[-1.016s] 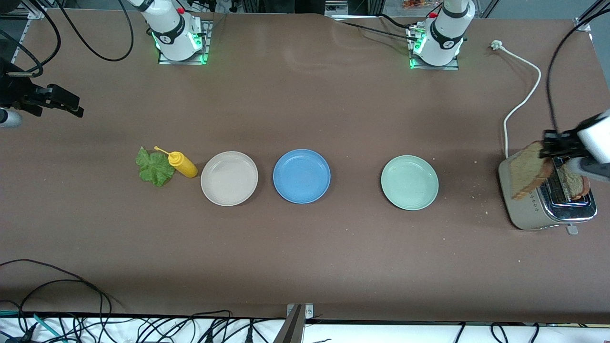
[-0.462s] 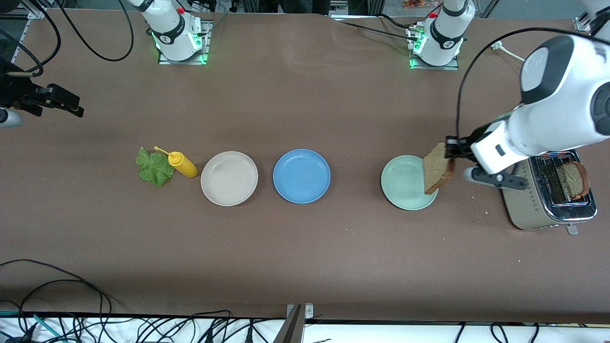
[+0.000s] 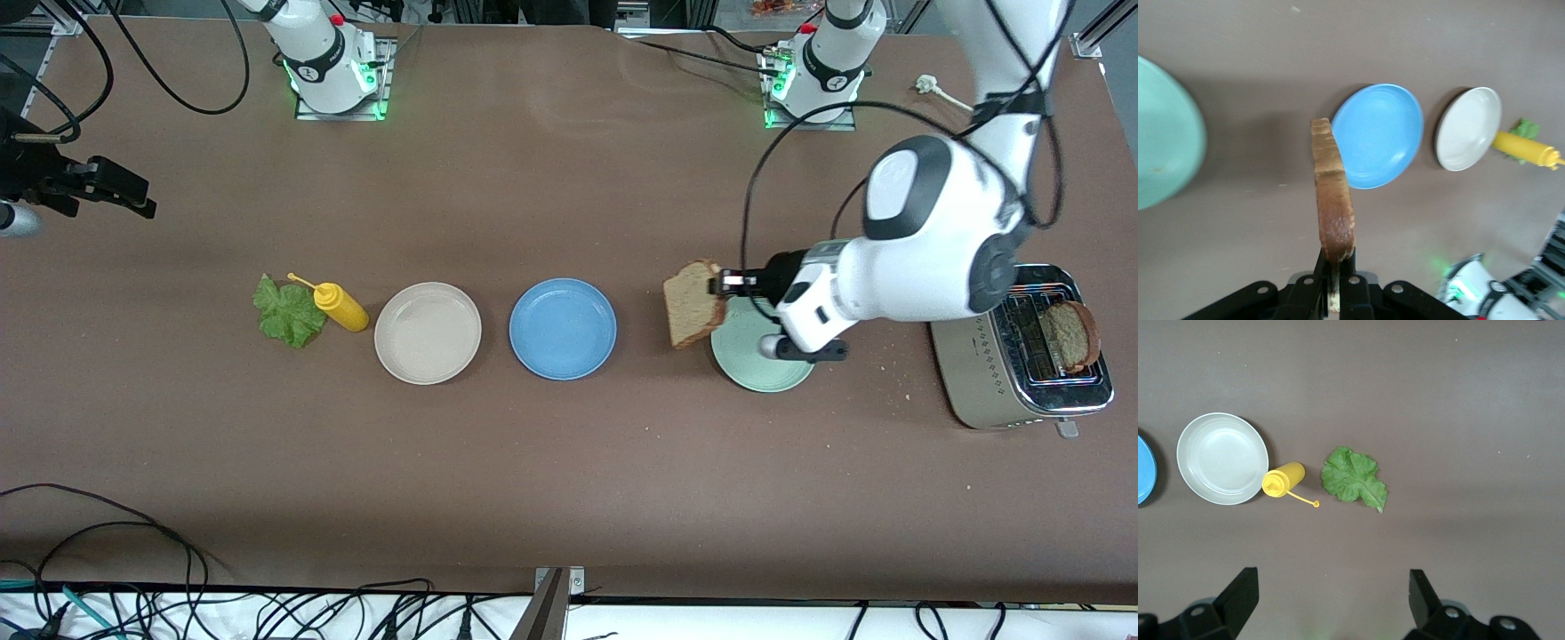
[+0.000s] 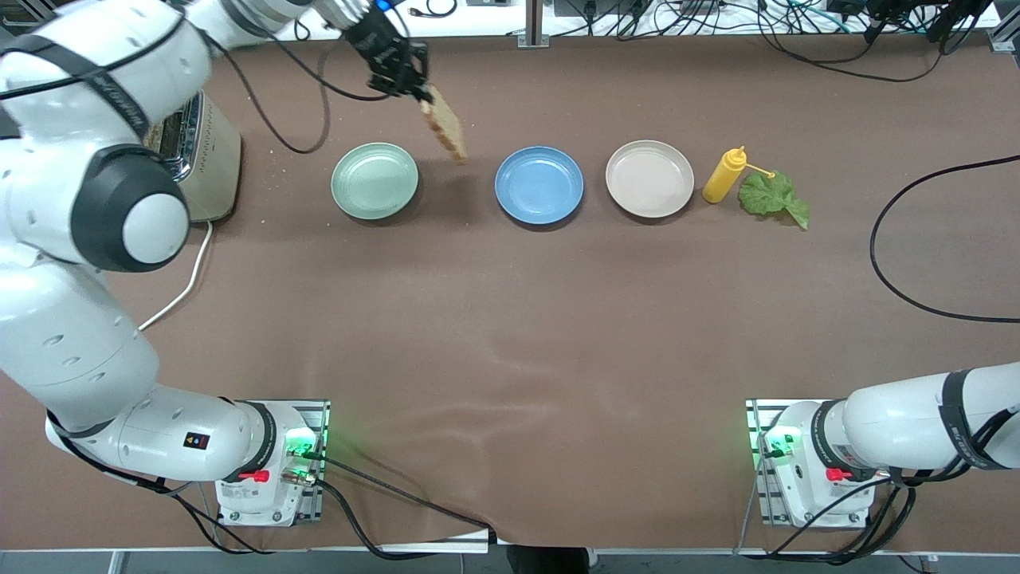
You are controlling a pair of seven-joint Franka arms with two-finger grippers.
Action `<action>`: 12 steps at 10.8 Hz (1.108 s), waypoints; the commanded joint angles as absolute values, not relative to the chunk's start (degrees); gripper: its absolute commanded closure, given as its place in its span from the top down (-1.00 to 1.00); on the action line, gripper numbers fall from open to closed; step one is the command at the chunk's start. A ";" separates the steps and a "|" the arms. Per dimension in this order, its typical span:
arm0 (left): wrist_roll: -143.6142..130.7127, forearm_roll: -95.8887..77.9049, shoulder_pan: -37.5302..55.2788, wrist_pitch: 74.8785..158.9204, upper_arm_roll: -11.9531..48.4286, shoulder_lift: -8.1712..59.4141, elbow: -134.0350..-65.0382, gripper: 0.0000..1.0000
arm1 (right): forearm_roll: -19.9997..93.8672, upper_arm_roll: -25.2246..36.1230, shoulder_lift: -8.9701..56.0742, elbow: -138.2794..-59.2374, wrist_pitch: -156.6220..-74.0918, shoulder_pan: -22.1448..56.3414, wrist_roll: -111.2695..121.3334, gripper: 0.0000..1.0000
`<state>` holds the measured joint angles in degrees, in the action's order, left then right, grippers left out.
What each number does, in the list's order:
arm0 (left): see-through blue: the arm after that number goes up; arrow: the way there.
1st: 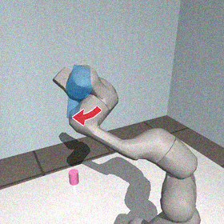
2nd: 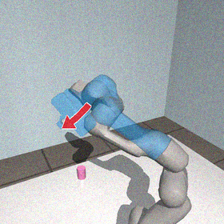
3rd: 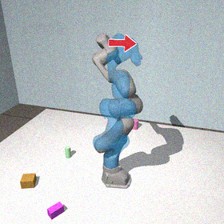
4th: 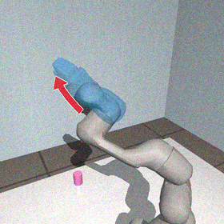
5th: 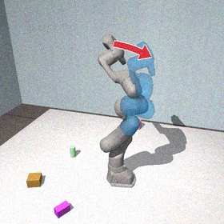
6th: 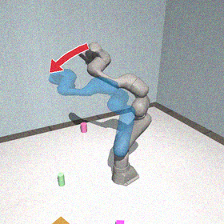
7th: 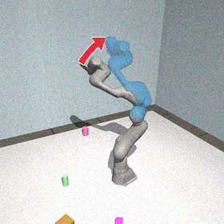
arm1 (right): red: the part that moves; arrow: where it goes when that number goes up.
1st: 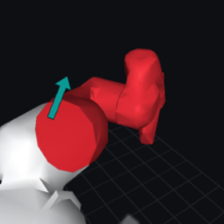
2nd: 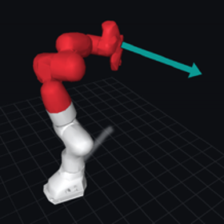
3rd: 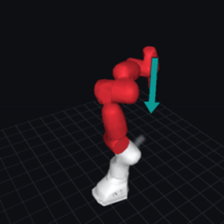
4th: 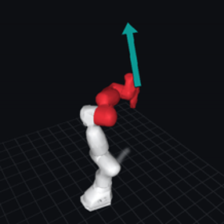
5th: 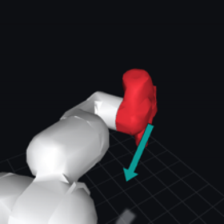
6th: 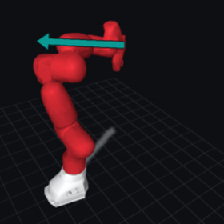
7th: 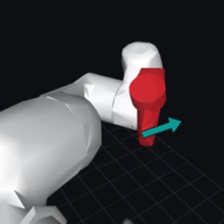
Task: Make sandwich in blue plate with both arms
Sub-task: 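Lift the bread slice with the left gripper and carry it to the blue plate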
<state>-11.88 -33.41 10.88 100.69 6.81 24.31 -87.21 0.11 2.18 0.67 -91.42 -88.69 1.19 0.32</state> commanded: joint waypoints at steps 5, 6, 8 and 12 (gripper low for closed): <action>-11.95 -45.88 21.70 113.27 6.06 35.23 -85.35 -1.00 | -0.26 1.85 0.44 -90.79 -87.71 1.05 0.09 1.00; -11.95 -45.97 22.32 114.68 6.15 36.64 -83.95 -1.00 | -0.26 1.85 0.44 -90.79 -87.71 0.97 0.09 1.00; -9.86 -45.97 24.16 118.02 6.15 38.84 -81.74 -1.00 | -0.26 1.85 0.44 -90.70 -87.71 0.97 0.09 1.00; -7.13 -47.55 26.97 123.13 6.33 41.21 -81.30 -1.00 | -0.26 1.85 0.44 -90.70 -87.71 0.97 0.09 1.00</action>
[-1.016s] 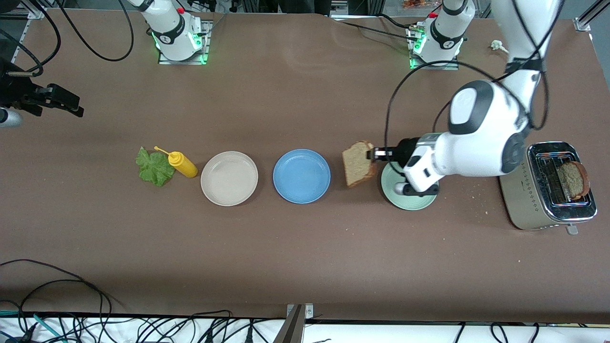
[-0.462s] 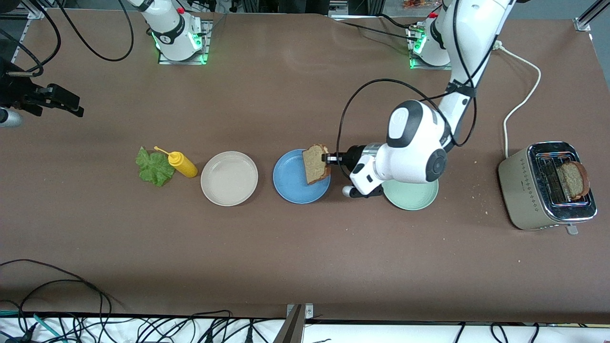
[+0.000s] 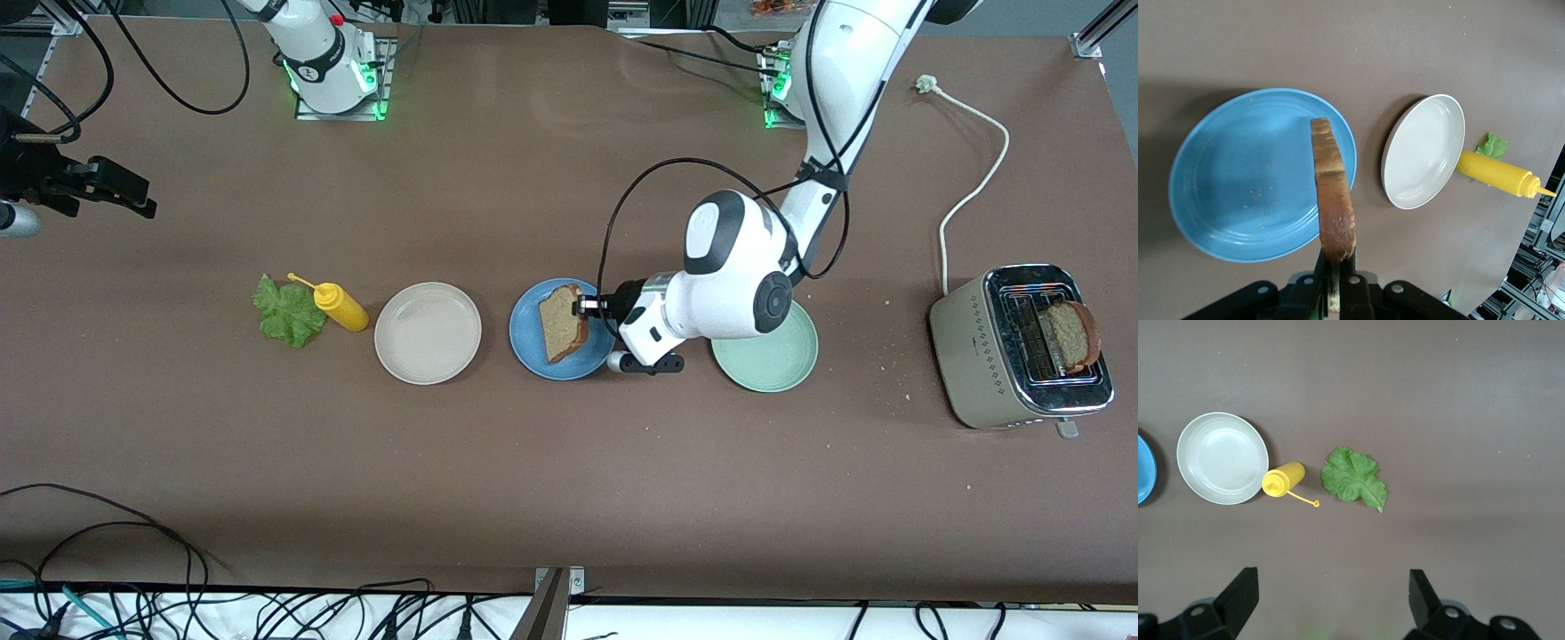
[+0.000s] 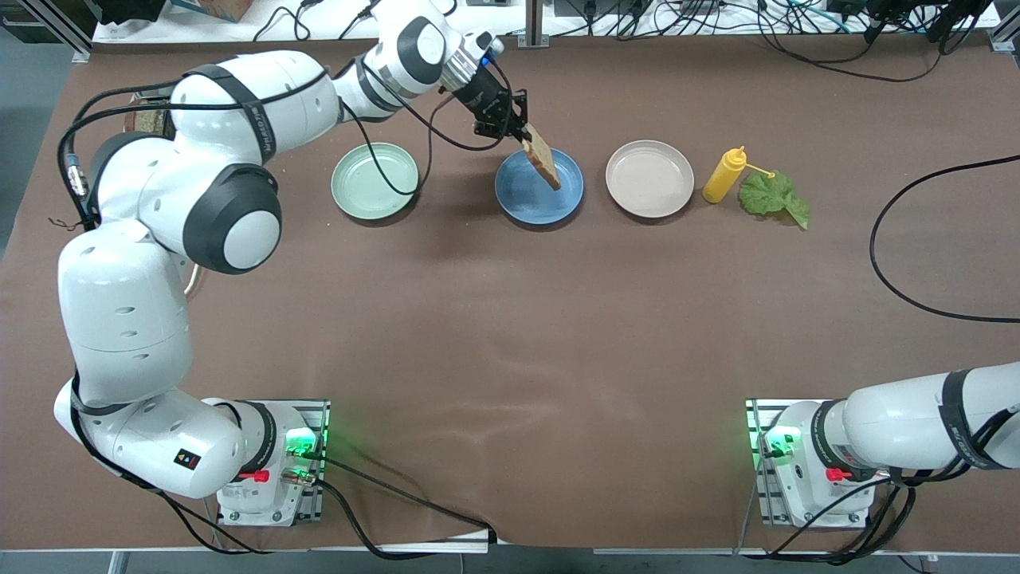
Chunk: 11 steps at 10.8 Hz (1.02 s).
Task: Make sandwich in blue plate with both arms
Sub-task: 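Lower the bread onto the blue plate and open the left gripper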
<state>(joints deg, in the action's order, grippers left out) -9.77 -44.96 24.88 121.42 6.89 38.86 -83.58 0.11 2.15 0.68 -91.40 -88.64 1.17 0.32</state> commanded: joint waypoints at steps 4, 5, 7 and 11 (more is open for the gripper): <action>-7.12 -47.55 27.68 123.57 6.42 42.27 -81.21 -1.00 | -0.26 1.85 0.44 -90.79 -87.63 0.97 0.09 1.00; -7.03 -47.55 27.60 123.57 6.42 42.71 -81.12 -1.00 | -0.26 1.85 0.44 -90.79 -87.63 1.05 0.09 1.00; -7.03 -47.64 27.60 123.57 6.42 43.24 -80.86 -1.00 | -0.26 1.93 0.44 -90.79 -87.71 1.05 0.09 1.00; -6.94 -49.66 27.69 123.66 6.50 46.05 -78.32 -1.00 | -0.26 1.85 0.44 -90.70 -87.63 1.05 0.09 1.00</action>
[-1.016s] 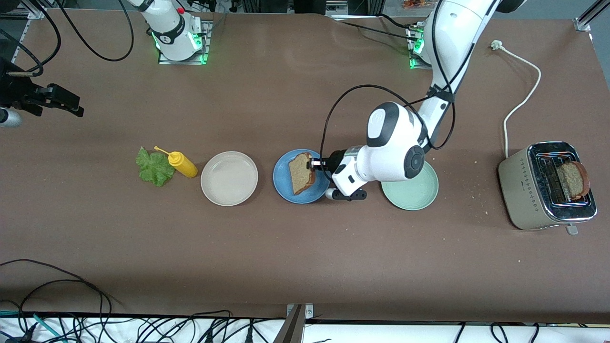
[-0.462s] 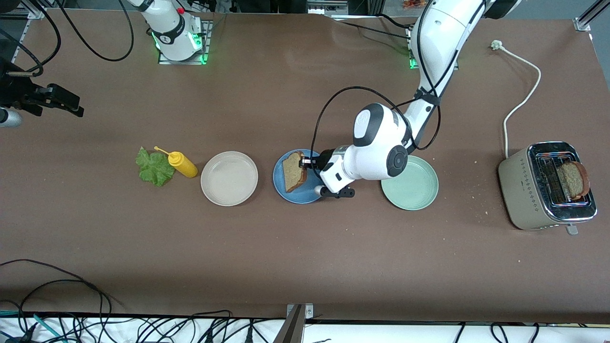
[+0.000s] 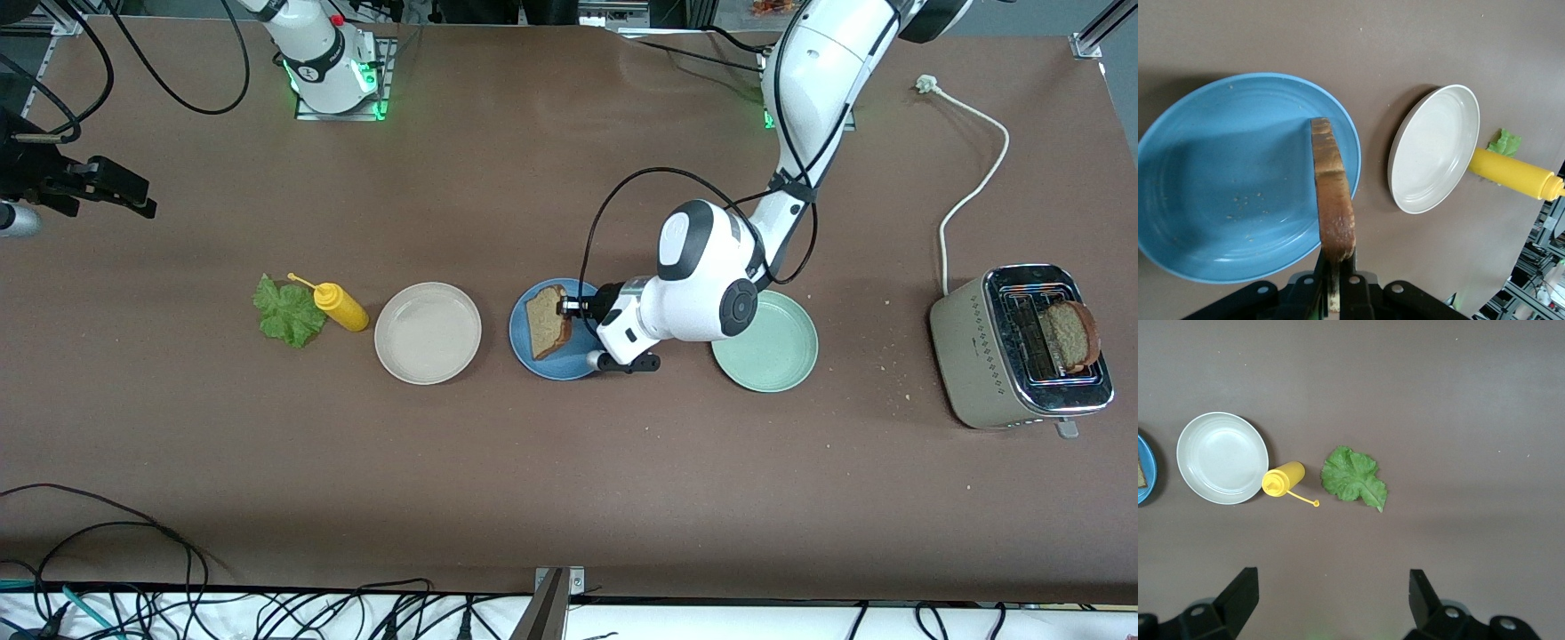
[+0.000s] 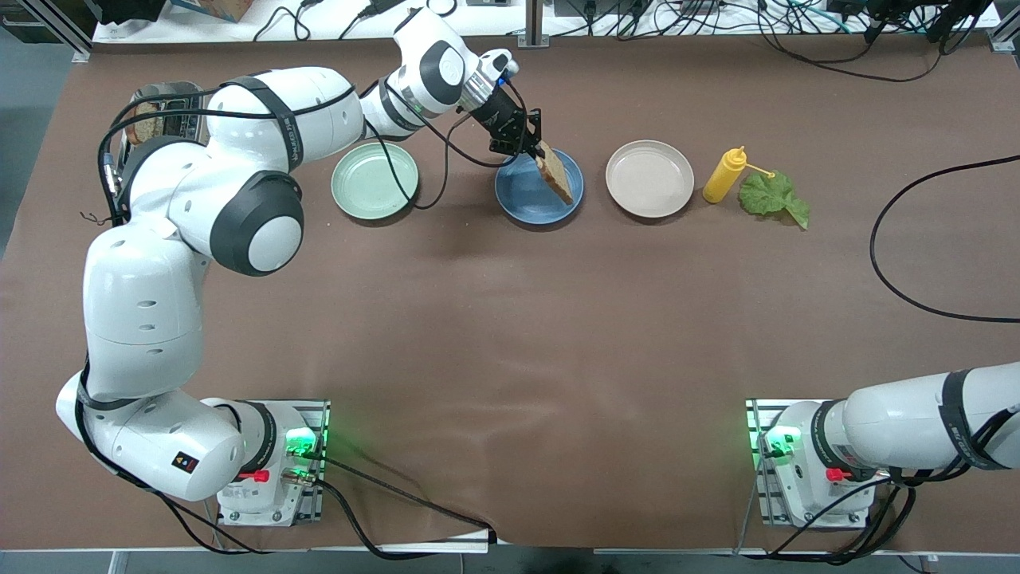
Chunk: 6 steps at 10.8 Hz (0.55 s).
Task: Make sandwich in blue plate with both arms
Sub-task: 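Lower the bread onto the blue plate and open the left gripper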
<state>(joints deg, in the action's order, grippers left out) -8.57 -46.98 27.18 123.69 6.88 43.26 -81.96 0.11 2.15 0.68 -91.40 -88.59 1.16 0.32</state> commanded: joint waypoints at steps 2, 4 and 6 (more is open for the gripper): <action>-6.94 -49.57 27.25 123.66 6.33 46.41 -78.40 -1.00 | -0.26 1.85 0.44 -90.79 -87.63 1.05 0.09 1.00; -6.94 -49.31 26.90 123.57 6.15 46.58 -78.84 -0.80 | -0.26 1.93 0.44 -90.79 -87.63 0.97 0.09 1.00; -6.77 -49.13 26.46 123.57 5.98 46.50 -79.28 0.99 | -0.26 2.02 0.44 -90.79 -87.63 0.97 0.09 1.00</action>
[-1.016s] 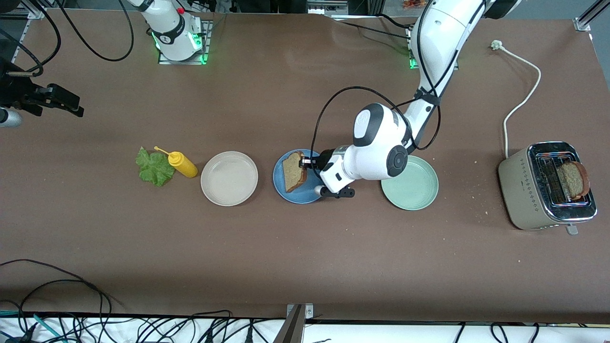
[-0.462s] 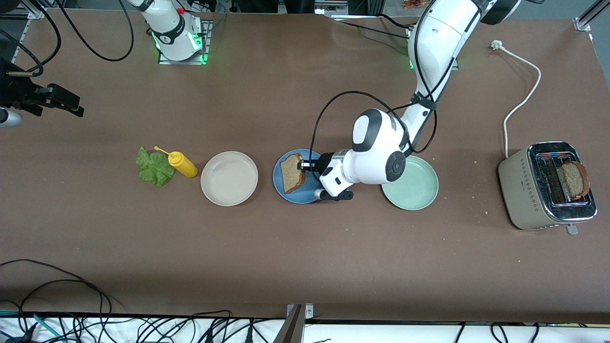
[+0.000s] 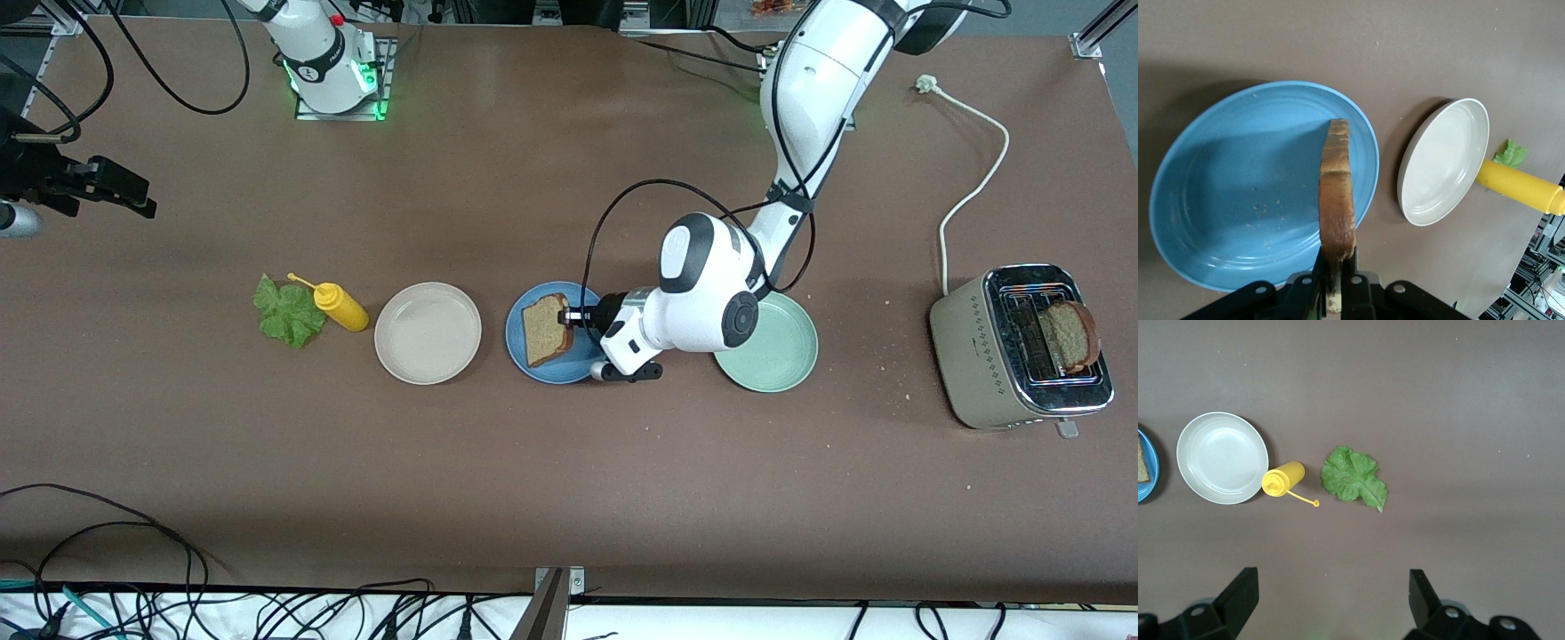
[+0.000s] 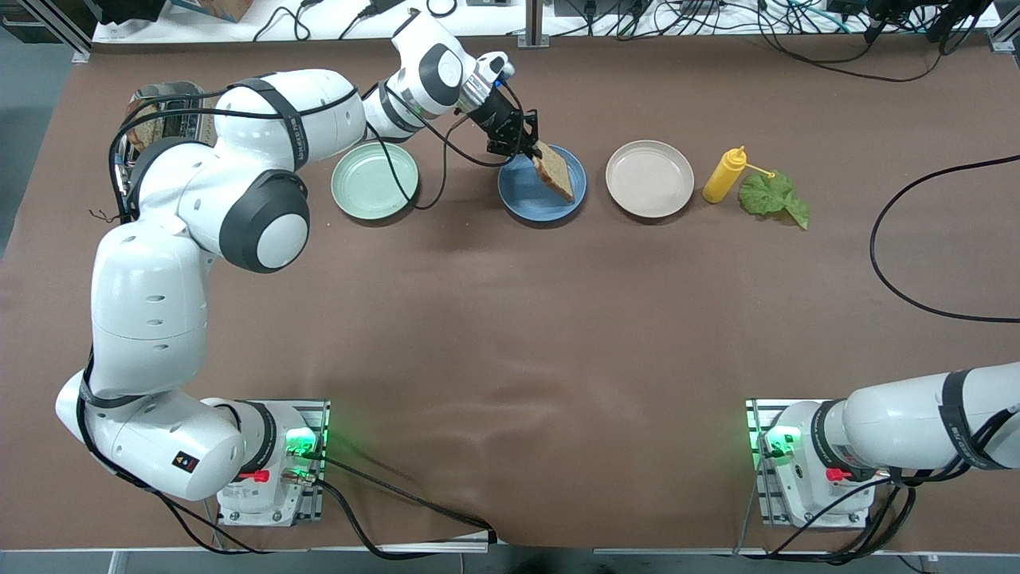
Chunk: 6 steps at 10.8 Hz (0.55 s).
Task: Make sandwich in blue plate with both arms
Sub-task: 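Lower the bread onto the blue plate and open the left gripper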
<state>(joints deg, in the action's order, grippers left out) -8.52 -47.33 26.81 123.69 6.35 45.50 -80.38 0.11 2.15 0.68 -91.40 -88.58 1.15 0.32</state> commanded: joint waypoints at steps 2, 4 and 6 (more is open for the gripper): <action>-6.68 -49.04 26.11 123.57 5.45 46.41 -79.54 1.00 | -0.26 2.02 0.44 -90.79 -87.63 0.97 0.09 1.00; -6.77 -48.96 25.93 123.49 4.32 46.41 -79.80 1.00 | -0.18 2.02 0.44 -90.79 -87.63 0.97 0.09 1.00; -6.51 -48.78 24.97 123.14 1.33 46.41 -81.47 1.00 | 0.00 2.02 0.44 -90.79 -87.54 0.97 0.09 1.00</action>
